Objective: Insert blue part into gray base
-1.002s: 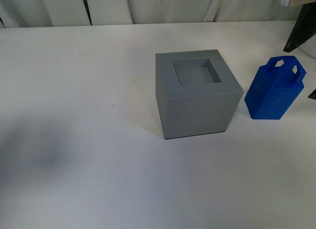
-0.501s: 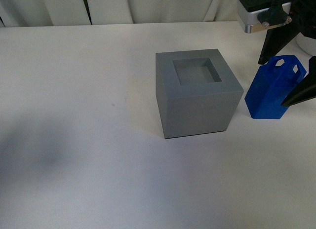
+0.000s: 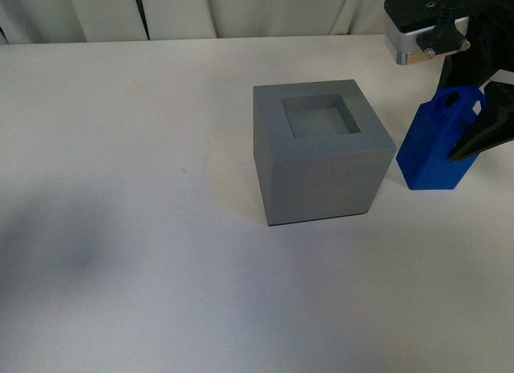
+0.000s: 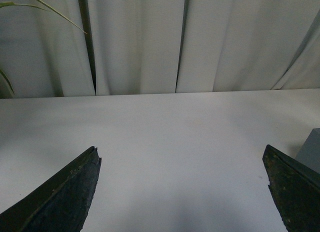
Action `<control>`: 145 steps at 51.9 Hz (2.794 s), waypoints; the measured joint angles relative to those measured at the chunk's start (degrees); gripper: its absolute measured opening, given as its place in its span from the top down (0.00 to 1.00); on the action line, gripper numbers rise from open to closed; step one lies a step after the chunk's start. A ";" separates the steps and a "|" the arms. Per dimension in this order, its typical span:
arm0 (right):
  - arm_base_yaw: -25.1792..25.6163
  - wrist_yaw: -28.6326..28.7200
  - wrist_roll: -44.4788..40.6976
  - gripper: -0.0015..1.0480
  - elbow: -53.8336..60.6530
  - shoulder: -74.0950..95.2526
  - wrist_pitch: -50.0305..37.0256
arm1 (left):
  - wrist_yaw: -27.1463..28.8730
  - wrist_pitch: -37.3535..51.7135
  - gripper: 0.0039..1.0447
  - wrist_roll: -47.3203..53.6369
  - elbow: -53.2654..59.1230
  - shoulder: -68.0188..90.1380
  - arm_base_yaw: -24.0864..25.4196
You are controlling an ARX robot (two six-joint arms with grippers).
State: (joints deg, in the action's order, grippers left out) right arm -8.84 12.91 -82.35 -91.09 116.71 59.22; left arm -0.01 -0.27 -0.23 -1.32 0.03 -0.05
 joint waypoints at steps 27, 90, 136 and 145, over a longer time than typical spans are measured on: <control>-3.85 6.86 0.39 0.56 -13.81 -5.53 13.16 | 0.00 0.00 0.06 0.02 0.00 0.00 0.00; -13.53 6.12 3.10 0.56 -15.98 0.04 12.11 | 0.00 0.00 0.06 0.02 0.00 0.00 0.00; -9.11 13.66 5.99 0.07 -10.51 -6.73 5.38 | 0.00 0.00 0.06 0.00 0.00 0.00 0.00; -4.26 20.11 11.13 0.07 -0.50 -17.00 -5.55 | 0.00 0.00 0.06 0.02 0.00 0.00 0.00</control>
State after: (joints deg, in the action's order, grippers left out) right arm -13.10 33.01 -71.22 -91.59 99.70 53.67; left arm -0.01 -0.27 -0.21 -1.32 0.03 -0.05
